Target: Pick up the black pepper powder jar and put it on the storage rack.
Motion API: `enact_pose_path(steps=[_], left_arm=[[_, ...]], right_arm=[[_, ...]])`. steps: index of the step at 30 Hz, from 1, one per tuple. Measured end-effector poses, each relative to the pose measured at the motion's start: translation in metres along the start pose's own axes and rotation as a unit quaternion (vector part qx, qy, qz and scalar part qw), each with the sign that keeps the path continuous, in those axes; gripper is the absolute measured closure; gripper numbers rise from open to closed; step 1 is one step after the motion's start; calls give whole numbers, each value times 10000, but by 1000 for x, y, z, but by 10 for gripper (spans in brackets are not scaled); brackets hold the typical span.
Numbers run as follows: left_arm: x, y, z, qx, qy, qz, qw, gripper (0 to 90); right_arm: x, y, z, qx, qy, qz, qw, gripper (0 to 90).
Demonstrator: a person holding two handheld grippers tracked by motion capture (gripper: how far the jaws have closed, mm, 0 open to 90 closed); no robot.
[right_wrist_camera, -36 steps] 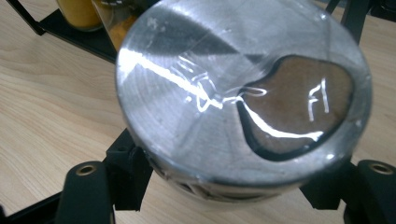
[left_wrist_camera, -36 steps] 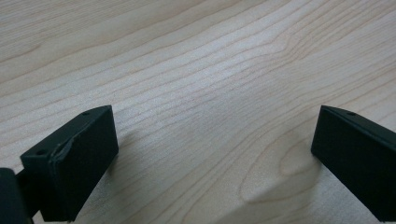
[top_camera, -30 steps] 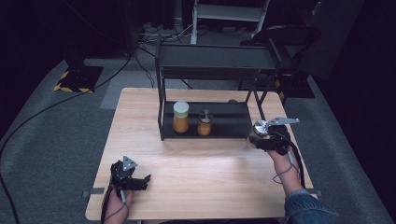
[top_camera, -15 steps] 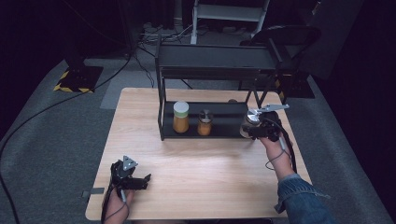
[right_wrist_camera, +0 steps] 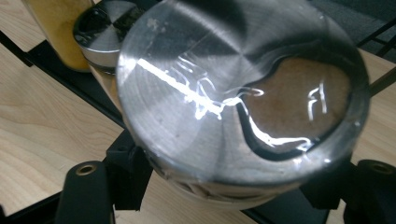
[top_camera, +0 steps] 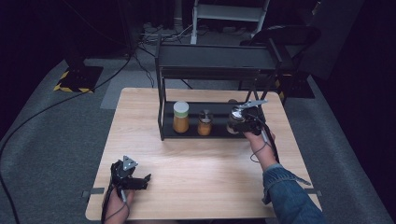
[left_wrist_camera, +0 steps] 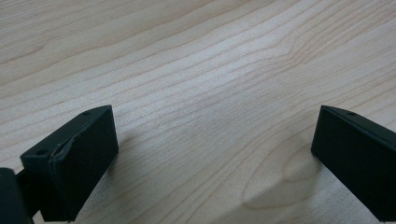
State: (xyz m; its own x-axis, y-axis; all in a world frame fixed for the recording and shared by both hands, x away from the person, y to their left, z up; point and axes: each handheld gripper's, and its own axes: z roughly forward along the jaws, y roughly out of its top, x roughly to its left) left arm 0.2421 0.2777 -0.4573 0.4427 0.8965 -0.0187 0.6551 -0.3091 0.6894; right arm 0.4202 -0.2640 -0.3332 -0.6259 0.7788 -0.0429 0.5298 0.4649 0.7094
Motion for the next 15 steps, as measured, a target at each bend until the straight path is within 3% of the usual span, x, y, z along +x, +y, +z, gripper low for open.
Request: enact_pose_path(steps=[15], left_arm=[[-1,0,0,-1,26,-15,10000,4]], right_arm=[[-3,-6,46,143,97,44,9998,301]])
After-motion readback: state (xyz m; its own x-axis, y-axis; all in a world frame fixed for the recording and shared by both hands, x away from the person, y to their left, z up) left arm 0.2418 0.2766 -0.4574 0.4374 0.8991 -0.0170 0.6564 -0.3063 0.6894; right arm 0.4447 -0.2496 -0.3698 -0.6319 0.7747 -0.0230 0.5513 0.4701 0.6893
